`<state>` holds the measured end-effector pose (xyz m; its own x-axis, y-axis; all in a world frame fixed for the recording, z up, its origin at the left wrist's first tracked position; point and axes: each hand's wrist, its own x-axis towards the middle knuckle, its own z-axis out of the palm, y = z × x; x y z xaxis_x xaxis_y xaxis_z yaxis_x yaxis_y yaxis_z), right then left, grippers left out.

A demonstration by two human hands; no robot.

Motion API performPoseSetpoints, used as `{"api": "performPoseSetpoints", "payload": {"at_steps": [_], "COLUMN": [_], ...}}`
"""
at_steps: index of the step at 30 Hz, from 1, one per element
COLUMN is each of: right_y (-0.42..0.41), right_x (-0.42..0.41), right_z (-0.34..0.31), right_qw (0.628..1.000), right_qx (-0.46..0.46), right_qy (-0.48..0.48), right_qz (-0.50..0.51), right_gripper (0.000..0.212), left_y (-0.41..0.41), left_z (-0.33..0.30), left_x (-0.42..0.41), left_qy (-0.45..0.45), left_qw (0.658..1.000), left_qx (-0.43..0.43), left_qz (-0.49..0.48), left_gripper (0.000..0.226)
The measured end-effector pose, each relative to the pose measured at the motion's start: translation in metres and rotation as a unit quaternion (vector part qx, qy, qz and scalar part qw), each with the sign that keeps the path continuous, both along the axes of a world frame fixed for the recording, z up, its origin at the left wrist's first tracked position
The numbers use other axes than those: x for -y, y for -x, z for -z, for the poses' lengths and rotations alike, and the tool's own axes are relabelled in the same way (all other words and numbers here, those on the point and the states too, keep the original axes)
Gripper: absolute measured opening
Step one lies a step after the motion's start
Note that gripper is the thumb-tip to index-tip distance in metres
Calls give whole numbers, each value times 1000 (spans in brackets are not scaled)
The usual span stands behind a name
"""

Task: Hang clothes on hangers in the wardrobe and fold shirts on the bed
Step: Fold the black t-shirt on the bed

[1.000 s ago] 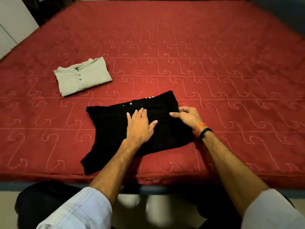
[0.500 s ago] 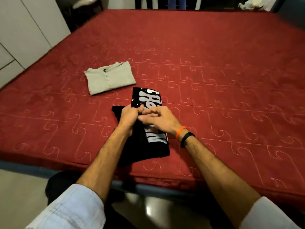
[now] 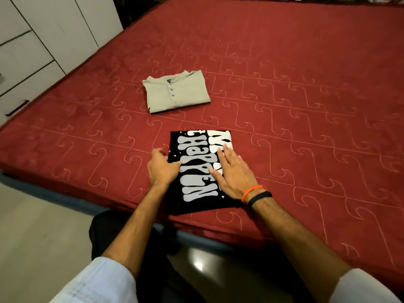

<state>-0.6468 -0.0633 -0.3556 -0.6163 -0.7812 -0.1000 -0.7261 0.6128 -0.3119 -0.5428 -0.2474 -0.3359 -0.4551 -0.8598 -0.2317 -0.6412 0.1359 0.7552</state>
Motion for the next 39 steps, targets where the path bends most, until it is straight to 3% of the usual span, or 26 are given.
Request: {"api": "performPoseSetpoints", "payload": {"at_steps": [3, 6, 10, 12, 17, 19, 22, 27, 30, 34, 39], "right_y": [2, 9, 18, 21, 25, 28, 34, 32, 15, -19, -27], "right_x": [8, 28, 41, 37, 46, 52, 51, 47, 43, 27, -18], "right_z": [-4, -9, -1, 7, 3, 2, 10, 10, 0, 0, 19], "right_qw": [998, 993, 998, 1000, 992, 994, 999, 998, 998, 997, 997], "right_qx": [-54, -74, -40, -13, -28, -59, -34, 5, -21, -21, -34], "right_qy": [15, 77, 52, 29, 103, 81, 18, 32, 30, 80, 60], "right_qz": [26, 39, 0, -1, 67, 44, 9, 48, 47, -9, -21], "right_gripper": [82, 72, 73, 78, 77, 80, 85, 90, 85, 75, 81], "left_y": [3, 20, 29, 28, 29, 29, 29, 28, 24, -4, -46], "left_z": [-5, 5, 33, 44, 51, 52, 51, 45, 34, 33, 46], "left_x": [-10, -14, -9, -5, -5, -5, -5, -4, -14, -41, -40], "left_qy": [220, 295, 304, 305, 312, 313, 301, 286, 261, 279, 277], "left_qw": [971, 932, 898, 898, 897, 895, 902, 900, 908, 905, 915], "left_qx": [18, 0, 62, 78, 110, 130, 142, 155, 170, 135, 58], "left_qz": [86, 211, 311, 308, 293, 289, 275, 289, 280, 291, 287], "left_gripper": [56, 43, 57, 62, 74, 78, 83, 82, 76, 65, 73]}}
